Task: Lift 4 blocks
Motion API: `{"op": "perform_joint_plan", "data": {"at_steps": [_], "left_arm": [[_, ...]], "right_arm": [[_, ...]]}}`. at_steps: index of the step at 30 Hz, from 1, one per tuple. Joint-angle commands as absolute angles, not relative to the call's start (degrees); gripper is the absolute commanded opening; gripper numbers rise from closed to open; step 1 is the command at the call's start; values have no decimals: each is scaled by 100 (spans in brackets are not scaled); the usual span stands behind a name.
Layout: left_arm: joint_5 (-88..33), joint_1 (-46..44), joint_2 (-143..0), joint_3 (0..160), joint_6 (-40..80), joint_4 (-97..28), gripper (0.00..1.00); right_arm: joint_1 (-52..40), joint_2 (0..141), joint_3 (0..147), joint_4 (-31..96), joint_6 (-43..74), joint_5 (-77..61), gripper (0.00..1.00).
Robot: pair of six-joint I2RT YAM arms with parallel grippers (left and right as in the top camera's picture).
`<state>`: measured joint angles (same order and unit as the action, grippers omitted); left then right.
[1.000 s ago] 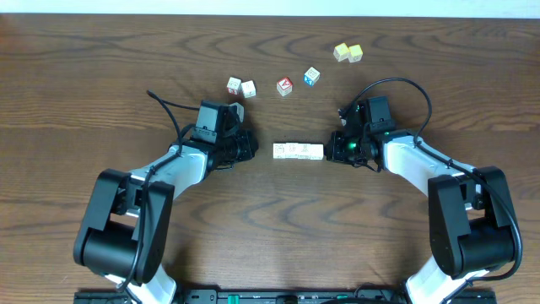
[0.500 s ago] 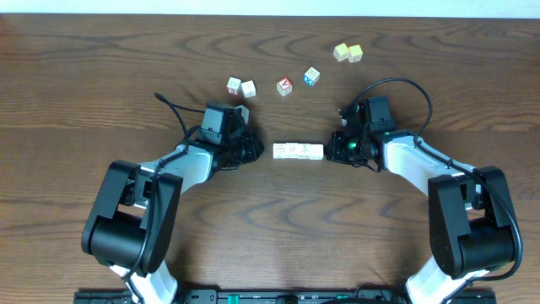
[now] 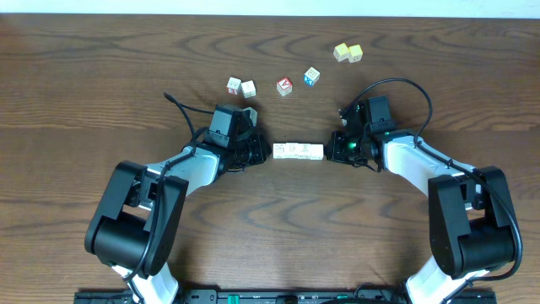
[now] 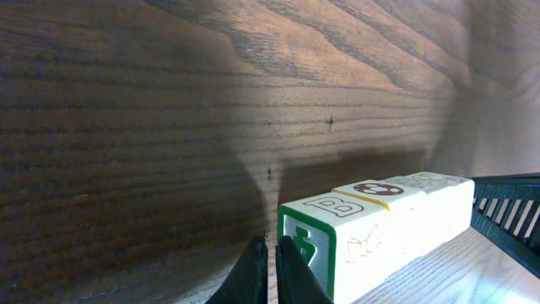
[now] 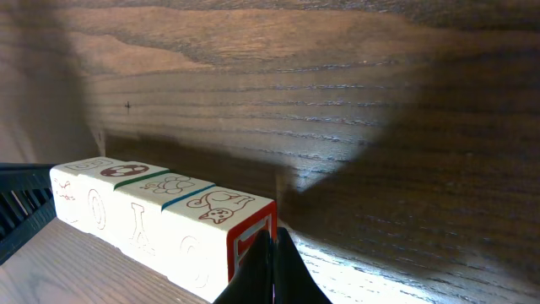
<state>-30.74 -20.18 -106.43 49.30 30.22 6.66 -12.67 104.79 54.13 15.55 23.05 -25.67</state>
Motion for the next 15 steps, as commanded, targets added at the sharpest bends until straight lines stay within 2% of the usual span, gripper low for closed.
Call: {"op": "perform_joint_plan", "data": {"at_steps": [1,15], "left_arm": [[-3085,-2088,-10707,4960,3070,685,7],[-3087,-2137,-10707,4960,3074,720,7]], "right_arm": [[-1297,10514,5380,1559,2357,-2539,1],[-1297,10514,5380,1557,2357,-2600,1]]}}
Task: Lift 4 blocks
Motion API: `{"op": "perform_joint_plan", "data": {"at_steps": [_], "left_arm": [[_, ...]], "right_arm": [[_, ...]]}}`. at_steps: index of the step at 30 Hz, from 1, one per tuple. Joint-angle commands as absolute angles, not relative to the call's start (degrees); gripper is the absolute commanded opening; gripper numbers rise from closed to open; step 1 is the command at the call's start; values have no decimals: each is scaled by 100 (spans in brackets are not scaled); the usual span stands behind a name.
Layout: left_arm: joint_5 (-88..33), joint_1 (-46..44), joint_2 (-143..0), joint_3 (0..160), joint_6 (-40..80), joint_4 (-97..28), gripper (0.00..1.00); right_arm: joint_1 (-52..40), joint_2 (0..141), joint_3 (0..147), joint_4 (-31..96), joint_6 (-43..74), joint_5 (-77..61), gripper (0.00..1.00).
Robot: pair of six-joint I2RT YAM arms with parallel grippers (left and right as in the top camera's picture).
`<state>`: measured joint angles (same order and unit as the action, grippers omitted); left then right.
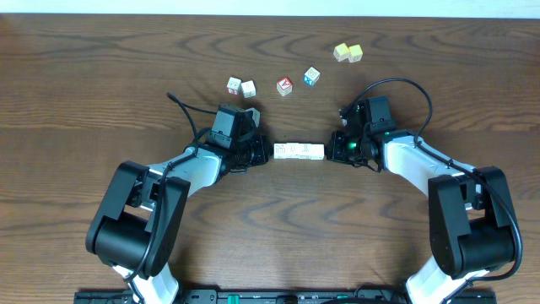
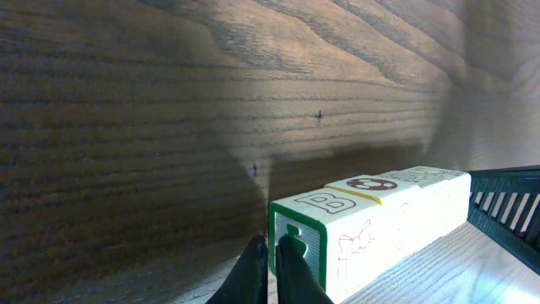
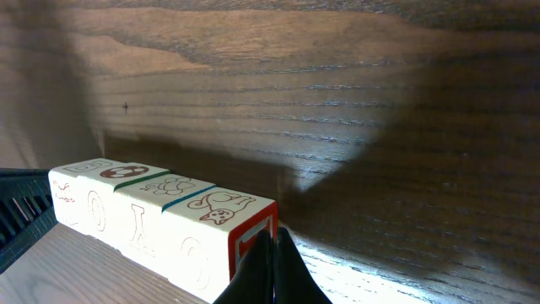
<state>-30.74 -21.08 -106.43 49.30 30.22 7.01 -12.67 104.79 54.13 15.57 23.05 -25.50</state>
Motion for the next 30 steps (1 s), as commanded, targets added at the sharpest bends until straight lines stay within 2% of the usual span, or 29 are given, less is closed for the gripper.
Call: {"op": "perform_joint_plan", "data": {"at_steps": [1,30], "left_arm": [[-3087,-2137,-10707,4960,3074,720,7],[-3218,-2296,-10661,4963,3068,810,7]], "right_arm": [[-1297,10514,5380,1555,2357,-2600,1],[-1297,10512,5382,1450,2355,-2886,1]]}}
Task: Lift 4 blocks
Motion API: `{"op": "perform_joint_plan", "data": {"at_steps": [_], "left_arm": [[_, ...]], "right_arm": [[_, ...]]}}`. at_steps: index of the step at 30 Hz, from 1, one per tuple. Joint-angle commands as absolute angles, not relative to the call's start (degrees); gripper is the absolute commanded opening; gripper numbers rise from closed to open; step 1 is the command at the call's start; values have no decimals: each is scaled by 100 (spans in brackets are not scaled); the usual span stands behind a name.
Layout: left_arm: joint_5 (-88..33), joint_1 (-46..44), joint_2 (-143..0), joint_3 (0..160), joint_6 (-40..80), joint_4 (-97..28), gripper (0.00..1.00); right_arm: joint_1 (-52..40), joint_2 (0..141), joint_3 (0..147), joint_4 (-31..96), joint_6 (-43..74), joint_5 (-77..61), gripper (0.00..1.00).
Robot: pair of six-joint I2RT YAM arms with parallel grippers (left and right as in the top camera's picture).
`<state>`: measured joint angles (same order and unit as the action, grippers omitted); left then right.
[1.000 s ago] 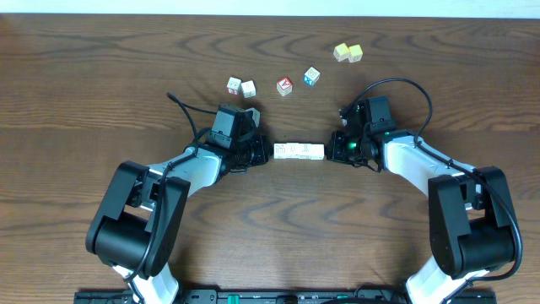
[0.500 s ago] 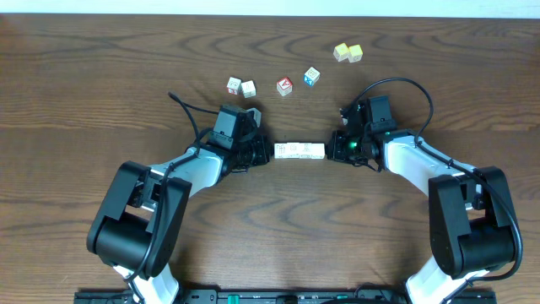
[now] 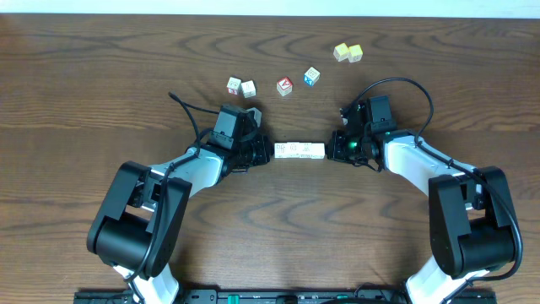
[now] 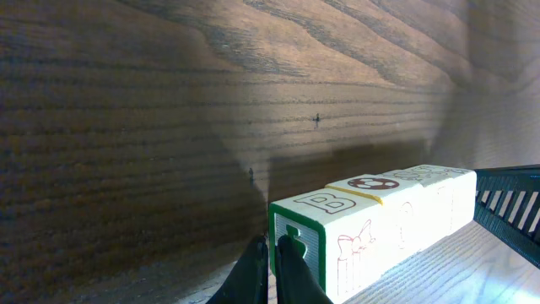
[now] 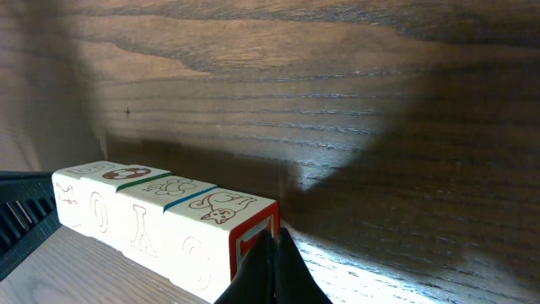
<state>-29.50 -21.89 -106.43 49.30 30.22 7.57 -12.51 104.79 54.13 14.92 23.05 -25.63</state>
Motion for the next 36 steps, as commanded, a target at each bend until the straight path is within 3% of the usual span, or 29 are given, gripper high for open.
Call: {"op": "perform_joint_plan", "data": {"at_steps": [1,36], "left_arm": [[-3221,-2296,-10639,4960,3048,808,7],[-3262,-2462,-10237,4963,2921,738,7]], "right_arm": [[-1297,10512,5382,1450,2355,-2888,1],[-1439,10162,5395,1551,2355,-3028,1]]}}
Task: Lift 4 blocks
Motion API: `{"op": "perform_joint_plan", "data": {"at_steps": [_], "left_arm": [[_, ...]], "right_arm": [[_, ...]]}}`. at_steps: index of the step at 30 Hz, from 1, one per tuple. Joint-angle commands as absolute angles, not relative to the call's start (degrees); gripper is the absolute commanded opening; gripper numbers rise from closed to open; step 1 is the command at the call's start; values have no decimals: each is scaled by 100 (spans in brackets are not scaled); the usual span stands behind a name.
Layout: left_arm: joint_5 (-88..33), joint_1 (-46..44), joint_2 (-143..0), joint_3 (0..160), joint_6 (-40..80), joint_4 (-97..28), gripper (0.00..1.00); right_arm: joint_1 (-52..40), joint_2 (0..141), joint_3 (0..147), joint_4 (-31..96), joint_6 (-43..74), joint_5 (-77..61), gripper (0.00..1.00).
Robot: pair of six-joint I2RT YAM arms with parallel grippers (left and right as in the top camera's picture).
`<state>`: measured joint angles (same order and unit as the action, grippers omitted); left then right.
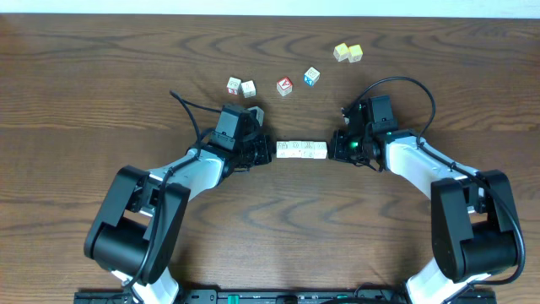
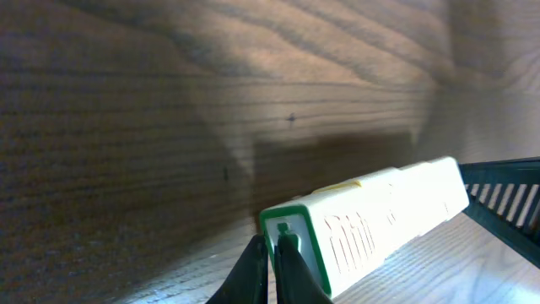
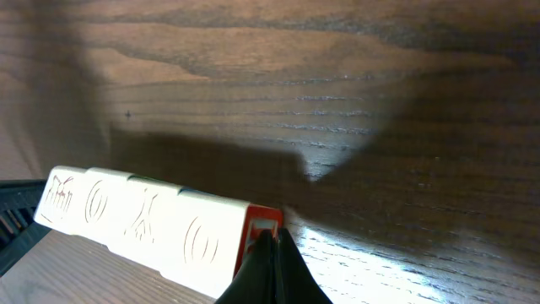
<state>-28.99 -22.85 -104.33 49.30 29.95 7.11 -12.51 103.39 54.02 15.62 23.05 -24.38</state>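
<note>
A row of white picture blocks (image 1: pixel 301 150) spans the gap between my two grippers at mid-table. My left gripper (image 1: pixel 268 152) is shut, with its tips pressed on the green-framed end face (image 2: pixel 287 241). My right gripper (image 1: pixel 331 150) is also shut and presses on the red-framed end face (image 3: pixel 263 226). Both wrist views show the row's drawn side face (image 3: pixel 143 224), tilted, and hardly any of its tops. A dark shadow lies on the wood behind the row. I cannot tell whether its underside touches the table.
Several loose blocks lie farther back: two white ones (image 1: pixel 240 86), a red one (image 1: pixel 284 86), a blue one (image 1: pixel 312 77) and a yellow pair (image 1: pixel 348 52). A black cable (image 1: pixel 396 84) loops behind the right arm.
The row sits slightly farther back in the overhead view. In both wrist views it now shows its side face instead of its picture tops. Both grippers remain shut against its ends.
The row lay between the two shut grippers, the left tips just short of the green end. Then the left tips touched that end. The pinch held afterwards, and now the row is turned and shifted a little between the tips.
</note>
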Motion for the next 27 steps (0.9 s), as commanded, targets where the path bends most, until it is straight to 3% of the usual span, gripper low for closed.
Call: {"op": "perform_joint_plan", "data": {"at_steps": [1,27], "left_arm": [[-3260,-2462,-10210,4963,2921,707,7],[-2971,-2611,-10147,4960,2971,609,7]], "right_arm": [[-1463,10162,5395,1549,2355,-3026,1],[-1474,9773,5470,1761,2355,-3006,1]]}}
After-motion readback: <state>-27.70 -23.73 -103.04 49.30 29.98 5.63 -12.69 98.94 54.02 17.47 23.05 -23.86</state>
